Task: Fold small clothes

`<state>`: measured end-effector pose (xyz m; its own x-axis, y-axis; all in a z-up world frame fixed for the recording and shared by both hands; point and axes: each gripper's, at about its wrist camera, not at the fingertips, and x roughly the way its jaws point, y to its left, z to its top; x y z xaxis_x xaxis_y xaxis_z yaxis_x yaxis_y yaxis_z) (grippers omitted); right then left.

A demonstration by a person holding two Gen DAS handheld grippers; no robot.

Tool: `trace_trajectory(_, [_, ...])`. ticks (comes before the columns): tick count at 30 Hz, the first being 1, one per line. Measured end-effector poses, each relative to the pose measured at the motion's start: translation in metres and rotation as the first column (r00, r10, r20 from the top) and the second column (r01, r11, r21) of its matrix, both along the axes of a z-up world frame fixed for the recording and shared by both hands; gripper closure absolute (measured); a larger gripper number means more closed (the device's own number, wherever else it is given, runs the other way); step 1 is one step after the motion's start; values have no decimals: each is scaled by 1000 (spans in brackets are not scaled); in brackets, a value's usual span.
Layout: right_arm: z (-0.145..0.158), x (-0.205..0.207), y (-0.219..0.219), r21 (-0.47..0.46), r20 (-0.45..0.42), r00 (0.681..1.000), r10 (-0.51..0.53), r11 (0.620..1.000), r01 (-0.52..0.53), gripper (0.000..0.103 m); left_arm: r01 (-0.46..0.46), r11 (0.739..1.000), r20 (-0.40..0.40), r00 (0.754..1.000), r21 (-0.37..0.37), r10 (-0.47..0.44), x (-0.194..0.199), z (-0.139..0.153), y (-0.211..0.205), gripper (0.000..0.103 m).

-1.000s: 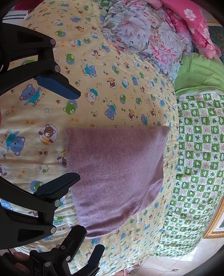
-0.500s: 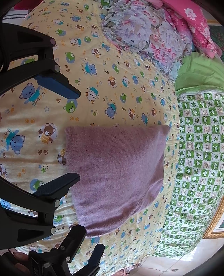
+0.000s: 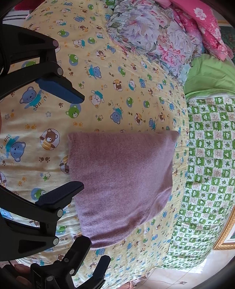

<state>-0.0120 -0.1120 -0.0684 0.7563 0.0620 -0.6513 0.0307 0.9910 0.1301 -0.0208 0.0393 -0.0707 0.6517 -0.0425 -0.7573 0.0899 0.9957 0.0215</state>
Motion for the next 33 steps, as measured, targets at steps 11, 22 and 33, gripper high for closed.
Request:
trace_trajectory(11, [2,1,1,2,6,1000,8,1000,-8,0,-5,1000,-2,1000,2,5,0,0,0,15])
trace_trajectory(22, [4,2,-2,6,9,1000,13,1000,-13,0,-7,1000,-4,1000,1,7,2,0,2,15])
trace_trajectory(33, [6,2,-2,9,13,1000,18,1000,-18,0,-7,1000,-6,1000,11,7,4,0,3,15])
